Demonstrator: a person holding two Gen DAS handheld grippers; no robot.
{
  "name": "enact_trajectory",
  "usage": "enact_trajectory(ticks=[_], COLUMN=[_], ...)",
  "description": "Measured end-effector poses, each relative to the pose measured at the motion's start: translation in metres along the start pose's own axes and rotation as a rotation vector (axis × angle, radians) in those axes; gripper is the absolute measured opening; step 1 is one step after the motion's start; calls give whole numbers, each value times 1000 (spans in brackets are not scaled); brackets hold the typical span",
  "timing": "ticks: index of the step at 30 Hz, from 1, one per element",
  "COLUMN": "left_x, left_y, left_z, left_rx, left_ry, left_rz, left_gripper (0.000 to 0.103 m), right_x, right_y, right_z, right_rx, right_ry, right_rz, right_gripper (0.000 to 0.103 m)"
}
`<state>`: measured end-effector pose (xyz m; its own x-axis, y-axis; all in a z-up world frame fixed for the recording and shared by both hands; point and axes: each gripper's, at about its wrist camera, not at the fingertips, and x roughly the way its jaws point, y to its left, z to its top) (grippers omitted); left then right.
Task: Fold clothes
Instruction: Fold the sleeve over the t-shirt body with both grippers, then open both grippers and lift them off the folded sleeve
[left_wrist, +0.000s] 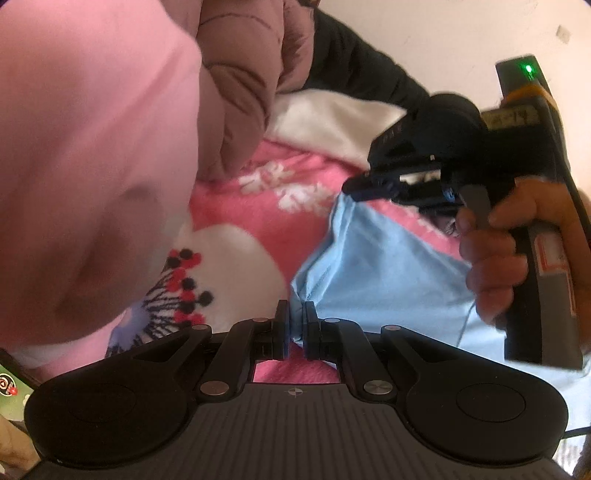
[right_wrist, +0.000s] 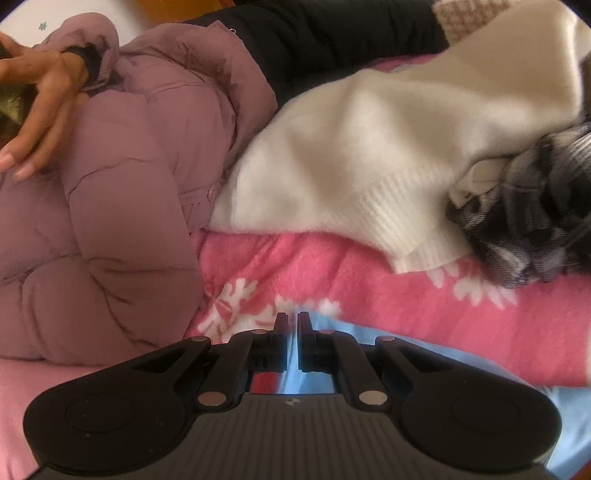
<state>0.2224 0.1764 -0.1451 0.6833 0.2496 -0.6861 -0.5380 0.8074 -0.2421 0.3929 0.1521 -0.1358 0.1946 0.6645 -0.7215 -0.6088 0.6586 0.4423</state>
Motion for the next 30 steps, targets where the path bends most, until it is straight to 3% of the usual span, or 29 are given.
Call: enact_trajectory(ticks=[4, 8, 16, 21, 25, 30], left_x=[-2, -4, -22, -24, -19, -5], left_y=[0, 4, -3, -19, -45, -76], left_z=[0, 4, 6, 4, -1, -14], left_rx=[11, 5, 15, 74, 167, 292], left_ry=[-17, -34, -84, -97, -57, -12], left_rz=[36, 81, 81, 48, -25, -74], left_gripper=[9, 8, 9, 18, 19, 20], right_x=[0, -28, -141, -209, -219, -186], right_y=[1, -8, -68, -102, -125, -137], right_z=[6, 13, 13, -8, -31, -37], right_rx=[0, -3, 72, 104, 111, 157], right_ry=[-1, -36, -151, -173, -121, -26], right_rz=[-6, 3, -20, -64, -135, -173], right_gripper=[7, 7, 7, 7, 7, 7])
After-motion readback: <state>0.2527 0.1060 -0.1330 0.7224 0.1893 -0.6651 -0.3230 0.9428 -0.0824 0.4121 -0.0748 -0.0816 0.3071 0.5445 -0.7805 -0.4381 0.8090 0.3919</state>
